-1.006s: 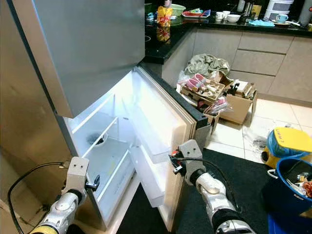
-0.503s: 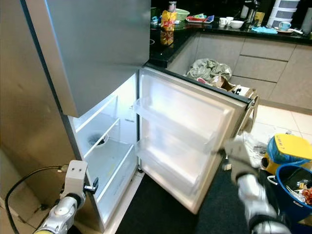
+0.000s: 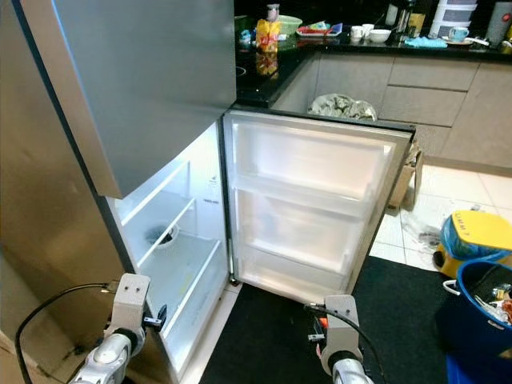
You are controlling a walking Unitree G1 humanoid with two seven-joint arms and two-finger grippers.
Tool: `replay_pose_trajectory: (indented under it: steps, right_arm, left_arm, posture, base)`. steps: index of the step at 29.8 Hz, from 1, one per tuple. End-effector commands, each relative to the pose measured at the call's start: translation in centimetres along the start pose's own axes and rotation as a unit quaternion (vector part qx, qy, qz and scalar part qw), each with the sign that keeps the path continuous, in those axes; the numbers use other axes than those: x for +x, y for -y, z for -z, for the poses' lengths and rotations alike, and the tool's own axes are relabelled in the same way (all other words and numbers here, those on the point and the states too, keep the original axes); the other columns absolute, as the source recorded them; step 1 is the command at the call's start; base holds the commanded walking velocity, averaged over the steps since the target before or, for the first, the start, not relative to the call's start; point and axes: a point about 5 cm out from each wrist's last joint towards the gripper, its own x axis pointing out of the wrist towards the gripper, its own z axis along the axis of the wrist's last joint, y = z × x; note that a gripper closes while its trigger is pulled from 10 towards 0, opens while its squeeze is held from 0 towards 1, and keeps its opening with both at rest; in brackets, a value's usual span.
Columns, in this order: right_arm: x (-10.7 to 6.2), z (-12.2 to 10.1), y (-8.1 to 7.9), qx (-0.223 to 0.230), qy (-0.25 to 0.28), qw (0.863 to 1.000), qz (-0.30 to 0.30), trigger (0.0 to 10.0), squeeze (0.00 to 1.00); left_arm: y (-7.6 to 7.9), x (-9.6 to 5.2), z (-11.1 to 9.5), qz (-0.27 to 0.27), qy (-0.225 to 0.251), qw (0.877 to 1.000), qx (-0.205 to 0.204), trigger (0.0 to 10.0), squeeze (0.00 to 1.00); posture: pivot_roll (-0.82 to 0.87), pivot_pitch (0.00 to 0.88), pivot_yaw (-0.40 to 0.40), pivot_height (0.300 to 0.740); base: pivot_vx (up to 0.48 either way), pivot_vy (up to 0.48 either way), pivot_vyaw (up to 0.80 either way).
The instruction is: Restocking fridge
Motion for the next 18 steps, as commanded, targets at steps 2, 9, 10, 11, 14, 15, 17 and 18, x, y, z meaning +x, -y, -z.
replay_pose_trajectory:
  steps: [2, 9, 10, 11, 14, 15, 17, 18]
  right_arm:
    - [-0.2, 0.2, -0.3, 0.010, 0.005, 1.000, 0.001, 10.0, 0.00]
    - [-0.8, 1.5, 0.1, 0.002, -0.011, 1.000, -0.005, 10.0, 0.00]
    - [-0.8, 1.5, 0.1, 0.002, -0.011, 1.000, -0.005, 10.0, 0.00]
    - [-0.9, 1.6, 0.2, 0.002, -0.011, 1.000, -0.005, 10.0, 0.00]
    - [-0.9, 1.7, 0.3, 0.003, -0.012, 1.000, -0.002, 10.0, 0.00]
    - [-0.9, 1.7, 0.3, 0.002, -0.012, 1.000, -0.001, 10.0, 0.00]
    - [-0.9, 1.7, 0.3, 0.002, -0.012, 1.000, -0.001, 10.0, 0.00]
    - [-1.0, 1.7, 0.3, 0.004, -0.013, 1.000, 0.000, 10.0, 0.00]
  left_arm:
    - [0.9, -0.2, 0.6, 0.015, -0.011, 1.000, 0.006, 10.0, 0.00]
    - [1.9, -0.2, 0.6, 0.040, -0.008, 0.999, -0.001, 10.0, 0.00]
    - [1.9, -0.2, 0.6, 0.040, -0.008, 0.999, -0.001, 10.0, 0.00]
    - [1.9, -0.2, 0.7, 0.038, -0.009, 0.999, 0.001, 10.0, 0.00]
    - [1.8, -0.2, 0.9, 0.039, -0.018, 0.999, 0.007, 10.0, 0.00]
    - [1.8, -0.2, 0.9, 0.042, -0.018, 0.999, 0.008, 10.0, 0.00]
    - [1.8, -0.2, 0.9, 0.045, -0.017, 0.999, 0.008, 10.0, 0.00]
    - [1.9, -0.2, 0.8, 0.046, -0.014, 0.999, 0.001, 10.0, 0.00]
  posture:
    - [-0.07, 0.001, 0.023, 0.740]
    - [-0.08, 0.014, 0.019, 0.740]
    - [-0.08, 0.014, 0.019, 0.740]
    - [-0.08, 0.014, 0.019, 0.740]
    - [-0.08, 0.017, 0.022, 0.740]
    - [-0.08, 0.017, 0.022, 0.740]
    - [-0.08, 0.017, 0.022, 0.740]
    - [-0.08, 0.020, 0.025, 0.740]
  base:
    - [0.000, 0.000, 0.00]
    - [0.000, 0.000, 0.00]
    - [0.000, 0.000, 0.00]
    - [0.000, 0.000, 0.00]
    - [0.000, 0.000, 0.00]
    - [0.000, 0.000, 0.00]
    - [0.000, 0.000, 0.00]
    - [0.000, 0.000, 0.00]
